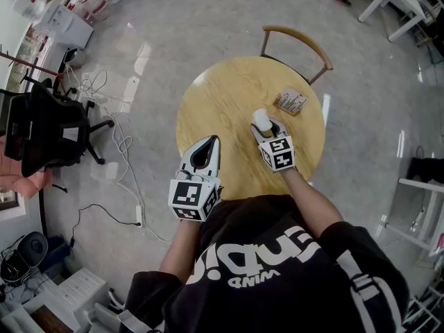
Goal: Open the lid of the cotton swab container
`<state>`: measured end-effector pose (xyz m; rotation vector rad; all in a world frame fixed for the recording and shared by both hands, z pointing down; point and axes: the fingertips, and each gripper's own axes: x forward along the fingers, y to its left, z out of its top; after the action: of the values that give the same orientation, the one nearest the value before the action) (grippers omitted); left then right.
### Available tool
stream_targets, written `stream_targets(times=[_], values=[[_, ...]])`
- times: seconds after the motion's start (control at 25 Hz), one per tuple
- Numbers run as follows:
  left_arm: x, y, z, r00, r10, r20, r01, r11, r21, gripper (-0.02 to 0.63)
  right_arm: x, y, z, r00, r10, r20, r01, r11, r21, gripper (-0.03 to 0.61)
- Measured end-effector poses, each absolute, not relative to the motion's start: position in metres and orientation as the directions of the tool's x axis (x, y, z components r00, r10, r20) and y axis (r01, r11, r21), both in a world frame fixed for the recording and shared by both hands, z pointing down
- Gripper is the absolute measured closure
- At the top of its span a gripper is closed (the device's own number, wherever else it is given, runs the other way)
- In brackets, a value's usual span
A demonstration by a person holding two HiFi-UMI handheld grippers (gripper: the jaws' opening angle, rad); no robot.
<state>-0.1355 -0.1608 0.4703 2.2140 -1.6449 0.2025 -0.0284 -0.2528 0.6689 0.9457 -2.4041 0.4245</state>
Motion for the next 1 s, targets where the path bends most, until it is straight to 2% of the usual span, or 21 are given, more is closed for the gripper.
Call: stream_targets(times=[0.48,1.0], values=[[-0.129,-0.154,0.464,0.347,-0.884,0.313,-0.931,-0.285,0.227,0.604,-0.015,-0.241,0.6,-0.716,-0.462,0.524,-0.565,0.824,-0.046,0.382],[-0.118,-0.144,0.455,0.408,-0.865,0.293,-0.907,-0.349,0.234,0.604,-0.011,-0.185,0.554,-0.806,-0.191,0.561,-0.252,0.967,-0.033,0.382]])
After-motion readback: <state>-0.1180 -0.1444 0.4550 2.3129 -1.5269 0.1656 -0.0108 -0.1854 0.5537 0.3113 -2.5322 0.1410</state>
